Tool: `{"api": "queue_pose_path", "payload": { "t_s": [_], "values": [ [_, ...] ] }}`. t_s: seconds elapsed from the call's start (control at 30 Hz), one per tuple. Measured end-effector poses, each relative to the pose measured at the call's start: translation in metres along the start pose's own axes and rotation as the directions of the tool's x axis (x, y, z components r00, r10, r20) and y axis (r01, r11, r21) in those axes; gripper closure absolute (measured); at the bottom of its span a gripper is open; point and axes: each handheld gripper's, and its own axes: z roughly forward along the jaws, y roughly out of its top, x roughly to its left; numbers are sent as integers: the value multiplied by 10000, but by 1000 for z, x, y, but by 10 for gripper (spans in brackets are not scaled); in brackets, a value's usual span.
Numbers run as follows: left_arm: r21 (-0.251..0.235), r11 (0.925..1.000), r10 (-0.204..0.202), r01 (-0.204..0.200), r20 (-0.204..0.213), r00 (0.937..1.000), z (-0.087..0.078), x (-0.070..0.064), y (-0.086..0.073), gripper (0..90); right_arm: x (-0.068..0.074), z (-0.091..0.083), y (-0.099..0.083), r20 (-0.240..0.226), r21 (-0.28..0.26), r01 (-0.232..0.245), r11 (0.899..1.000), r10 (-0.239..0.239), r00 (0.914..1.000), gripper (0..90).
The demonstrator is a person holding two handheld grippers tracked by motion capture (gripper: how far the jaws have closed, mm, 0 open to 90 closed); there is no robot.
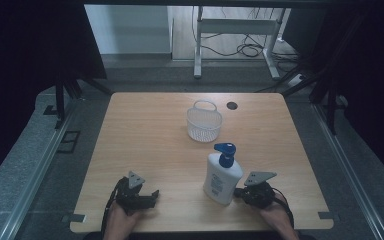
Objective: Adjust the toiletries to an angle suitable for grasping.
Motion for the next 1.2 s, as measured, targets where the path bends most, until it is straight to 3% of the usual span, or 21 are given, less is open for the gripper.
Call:
{"api": "queue_pose_path", "payload": {
  "t_s": [0.57,0.9,1.0,1.2],
  "values": [
    [-2,10000,-3,3,1,10000,0,0,0,106,5,-15,-8,148,-155,-266,9995,268,9995,793],
    [-9,10000,-10,10,-7,10000,0,0,0,106,8,-23,-15,128,-107,-614,9981,615,9980,650],
    [-10,10000,-14,14,-7,10000,1,0,0,106,10,-28,-16,158,-206,-924,9955,928,9956,542],
    [-11,10000,-14,14,-7,10000,1,0,0,106,13,-32,-15,250,-284,-990,9947,997,9947,466]
  ]
}}
